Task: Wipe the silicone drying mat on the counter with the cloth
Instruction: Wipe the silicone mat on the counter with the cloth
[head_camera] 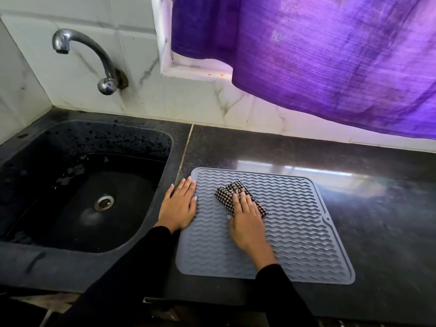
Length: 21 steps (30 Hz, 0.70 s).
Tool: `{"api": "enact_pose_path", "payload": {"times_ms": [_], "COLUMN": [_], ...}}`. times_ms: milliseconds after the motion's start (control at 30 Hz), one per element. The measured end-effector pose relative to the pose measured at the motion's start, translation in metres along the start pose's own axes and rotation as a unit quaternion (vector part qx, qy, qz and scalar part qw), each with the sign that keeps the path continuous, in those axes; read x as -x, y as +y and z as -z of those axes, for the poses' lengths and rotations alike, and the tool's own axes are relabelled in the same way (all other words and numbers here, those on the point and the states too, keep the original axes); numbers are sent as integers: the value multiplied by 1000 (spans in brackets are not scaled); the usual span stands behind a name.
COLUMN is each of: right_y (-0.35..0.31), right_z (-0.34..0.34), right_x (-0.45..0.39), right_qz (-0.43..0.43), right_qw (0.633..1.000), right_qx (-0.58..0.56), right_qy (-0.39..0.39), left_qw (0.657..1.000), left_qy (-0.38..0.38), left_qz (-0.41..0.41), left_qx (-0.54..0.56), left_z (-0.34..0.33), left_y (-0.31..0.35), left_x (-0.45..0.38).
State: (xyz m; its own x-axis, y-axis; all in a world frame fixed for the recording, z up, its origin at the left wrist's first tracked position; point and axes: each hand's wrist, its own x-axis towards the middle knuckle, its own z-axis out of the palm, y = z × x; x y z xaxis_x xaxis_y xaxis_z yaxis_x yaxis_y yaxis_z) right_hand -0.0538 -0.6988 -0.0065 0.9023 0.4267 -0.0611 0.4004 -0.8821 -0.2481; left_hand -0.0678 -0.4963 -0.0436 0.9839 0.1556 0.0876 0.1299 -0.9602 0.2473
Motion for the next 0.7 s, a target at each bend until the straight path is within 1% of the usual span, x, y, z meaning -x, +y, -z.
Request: {"api": "enact_pose_path", "payload": {"times_ms": [33,100,200,267,333,400,467,500,567,600,633,667,700], "right_y": [-2,-7,-11,-10,-8,-6,-2,1,10,13,16,17,18], "right_z": [-4,-4,7,16,21,21,21,21,19,18,15,14,12], "right_x": [2,-1,-16,-29,-40,-48,-53,-54,-53,-52,-50,-49,-48], "right_qz": [-8,-45,-114,-166,-201,-180,-140,-132,-151,-172,-189,-191,-175], "right_qw": [1000,998,982,972,968,974,977,974,963,960,959,959,958], "right_qx": [3,-33,-90,-97,-100,-104,-146,-170,-190,-166,-118,-69,-35], "right_qy": [2,27,122,132,114,90,70,75,120,148,173,199,225], "left_qw": [1000,1000,1000,1000,1000,1000,1000,1000,1000,1000,1000,1000,1000], "left_qy": [0,0,2,4,4,5,8,9,7,7,9,10,11], "left_qz": [2,2,6,6,6,7,5,6,7,7,8,8,9], "left_qx": [-2,-3,2,3,1,0,0,1,0,1,3,7,9], "left_z": [0,-1,-2,-3,-3,-3,-2,-2,-2,-2,-2,-2,-2], "left_y": [0,0,-1,-2,-2,-1,-1,-1,-1,-1,-1,-1,-1], "left_x": [0,-1,-1,-1,-2,-2,-1,-1,-1,-1,-1,-1,-1]}}
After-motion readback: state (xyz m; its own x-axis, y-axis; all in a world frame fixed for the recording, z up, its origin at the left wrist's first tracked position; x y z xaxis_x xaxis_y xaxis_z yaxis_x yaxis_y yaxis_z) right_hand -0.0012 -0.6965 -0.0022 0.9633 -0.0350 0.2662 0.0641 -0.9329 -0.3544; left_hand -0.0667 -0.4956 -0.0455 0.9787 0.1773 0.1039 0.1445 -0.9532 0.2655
